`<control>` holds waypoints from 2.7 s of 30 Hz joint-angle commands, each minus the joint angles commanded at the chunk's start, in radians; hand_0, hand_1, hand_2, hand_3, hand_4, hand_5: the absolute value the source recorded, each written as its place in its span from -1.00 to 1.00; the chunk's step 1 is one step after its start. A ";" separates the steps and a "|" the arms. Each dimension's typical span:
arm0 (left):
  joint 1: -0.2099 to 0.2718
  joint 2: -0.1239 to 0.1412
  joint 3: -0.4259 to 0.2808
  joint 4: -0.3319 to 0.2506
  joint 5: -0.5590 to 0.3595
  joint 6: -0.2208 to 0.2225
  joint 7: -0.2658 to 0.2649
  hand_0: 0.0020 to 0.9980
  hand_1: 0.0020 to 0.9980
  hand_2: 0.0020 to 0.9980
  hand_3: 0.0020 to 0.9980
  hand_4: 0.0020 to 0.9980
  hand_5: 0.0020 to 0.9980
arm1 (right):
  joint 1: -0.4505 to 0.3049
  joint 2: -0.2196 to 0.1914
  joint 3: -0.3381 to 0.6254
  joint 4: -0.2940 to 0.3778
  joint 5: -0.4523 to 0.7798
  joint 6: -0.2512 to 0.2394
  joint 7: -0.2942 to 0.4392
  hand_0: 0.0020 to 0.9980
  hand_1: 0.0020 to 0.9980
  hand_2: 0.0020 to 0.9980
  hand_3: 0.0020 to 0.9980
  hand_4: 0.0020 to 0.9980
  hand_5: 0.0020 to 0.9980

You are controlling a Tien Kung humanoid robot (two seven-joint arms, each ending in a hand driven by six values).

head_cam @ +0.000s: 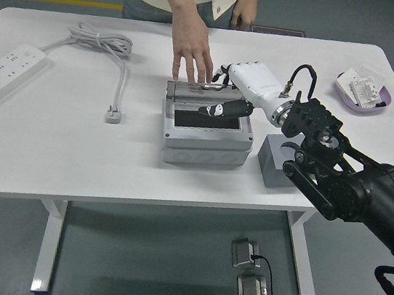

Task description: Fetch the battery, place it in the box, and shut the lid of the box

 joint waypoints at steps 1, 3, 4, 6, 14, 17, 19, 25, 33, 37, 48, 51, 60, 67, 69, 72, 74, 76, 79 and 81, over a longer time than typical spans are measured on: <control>0.001 0.000 0.000 0.000 0.000 0.000 0.000 0.28 0.34 0.35 0.37 0.40 -0.59 | -0.012 -0.006 0.006 0.024 -0.008 0.010 -0.010 0.36 0.03 0.18 0.36 1.00 0.45; 0.002 -0.001 0.000 0.000 -0.001 0.000 0.001 0.28 0.34 0.35 0.37 0.40 -0.59 | -0.032 -0.015 0.018 0.065 -0.020 0.027 -0.026 0.36 0.03 0.18 0.36 1.00 0.45; 0.002 -0.001 0.000 0.000 -0.001 0.000 0.001 0.28 0.34 0.35 0.37 0.40 -0.58 | -0.040 -0.018 0.024 0.083 -0.024 0.033 -0.032 0.35 0.03 0.18 0.38 1.00 0.46; 0.003 -0.001 -0.001 0.000 -0.001 0.000 0.001 0.28 0.34 0.35 0.37 0.40 -0.58 | -0.053 -0.023 0.032 0.113 -0.029 0.043 -0.042 0.35 0.03 0.18 0.38 1.00 0.46; 0.005 -0.002 -0.002 0.000 0.001 0.000 0.001 0.28 0.34 0.35 0.37 0.40 -0.58 | -0.088 -0.027 0.033 0.159 -0.030 0.062 -0.059 0.34 0.03 0.18 0.38 1.00 0.47; 0.006 -0.002 -0.002 0.000 0.001 0.000 0.002 0.27 0.34 0.35 0.37 0.40 -0.58 | -0.096 -0.024 0.029 0.157 -0.029 0.065 -0.061 0.32 0.01 0.18 0.38 1.00 0.48; 0.007 -0.002 -0.002 0.000 0.001 0.001 0.003 0.27 0.34 0.35 0.37 0.40 -0.58 | -0.101 -0.023 0.030 0.156 -0.028 0.066 -0.061 0.32 0.01 0.18 0.38 1.00 0.48; 0.007 -0.002 -0.003 0.000 0.001 0.002 0.006 0.28 0.34 0.35 0.37 0.40 -0.58 | -0.115 -0.021 0.075 0.161 -0.038 0.072 -0.059 0.32 0.02 0.20 0.38 1.00 0.48; 0.008 -0.006 -0.008 0.000 0.002 0.001 0.005 0.28 0.34 0.35 0.37 0.40 -0.58 | -0.174 -0.020 0.238 0.225 -0.120 0.158 -0.090 0.31 0.02 0.20 0.39 1.00 0.49; 0.011 -0.009 -0.008 0.000 0.002 -0.001 0.006 0.28 0.34 0.35 0.37 0.40 -0.58 | -0.225 -0.018 0.357 0.302 -0.162 0.262 -0.171 0.31 0.02 0.20 0.40 1.00 0.49; 0.020 -0.021 -0.014 0.000 0.006 -0.012 0.009 0.28 0.34 0.34 0.37 0.40 -0.58 | -0.385 0.044 0.697 0.409 0.039 0.311 -0.140 0.31 0.03 0.25 0.38 0.93 0.45; 0.021 -0.023 -0.015 0.000 0.007 -0.015 0.008 0.28 0.34 0.34 0.37 0.40 -0.58 | -0.419 0.055 0.766 0.409 0.124 0.245 -0.071 0.31 0.03 0.25 0.38 0.93 0.45; 0.024 -0.018 -0.017 0.000 0.004 -0.018 -0.005 0.27 0.34 0.34 0.36 0.40 -0.59 | -0.501 0.060 0.816 0.397 0.382 0.098 0.108 0.23 -0.02 0.23 0.31 0.90 0.44; 0.021 -0.013 0.003 0.000 0.002 -0.024 -0.038 0.27 0.34 0.34 0.35 0.40 -0.58 | -0.554 0.078 0.780 0.366 0.649 -0.009 0.238 0.20 -0.02 0.21 0.28 0.93 0.47; 0.015 -0.010 0.006 0.000 0.011 -0.024 -0.036 0.27 0.34 0.34 0.35 0.40 -0.58 | -0.553 0.089 0.766 0.356 0.725 -0.037 0.271 0.20 -0.02 0.21 0.28 0.93 0.47; 0.006 -0.003 0.014 0.000 0.017 -0.025 -0.030 0.27 0.34 0.34 0.35 0.40 -0.58 | -0.548 0.097 0.754 0.353 0.813 -0.063 0.296 0.14 -0.06 0.18 0.25 0.93 0.47; 0.000 0.003 0.019 0.000 0.018 -0.024 -0.027 0.27 0.34 0.34 0.35 0.40 -0.58 | -0.546 0.096 0.751 0.354 0.859 -0.074 0.304 0.14 -0.06 0.18 0.25 0.93 0.47; -0.004 0.010 0.023 0.000 0.018 -0.023 -0.026 0.27 0.33 0.34 0.35 0.40 -0.59 | -0.549 0.092 0.755 0.355 0.899 -0.080 0.310 0.06 -0.11 0.10 0.21 0.93 0.50; -0.004 0.017 0.024 0.000 0.022 -0.020 -0.023 0.27 0.33 0.34 0.35 0.40 -0.59 | -0.561 0.086 0.765 0.359 0.933 -0.088 0.316 0.06 -0.11 0.10 0.21 0.93 0.50; -0.003 0.019 0.022 0.000 0.027 -0.019 -0.018 0.27 0.33 0.34 0.35 0.40 -0.59 | -0.570 0.084 0.770 0.362 0.938 -0.088 0.315 0.06 -0.11 0.10 0.21 0.93 0.50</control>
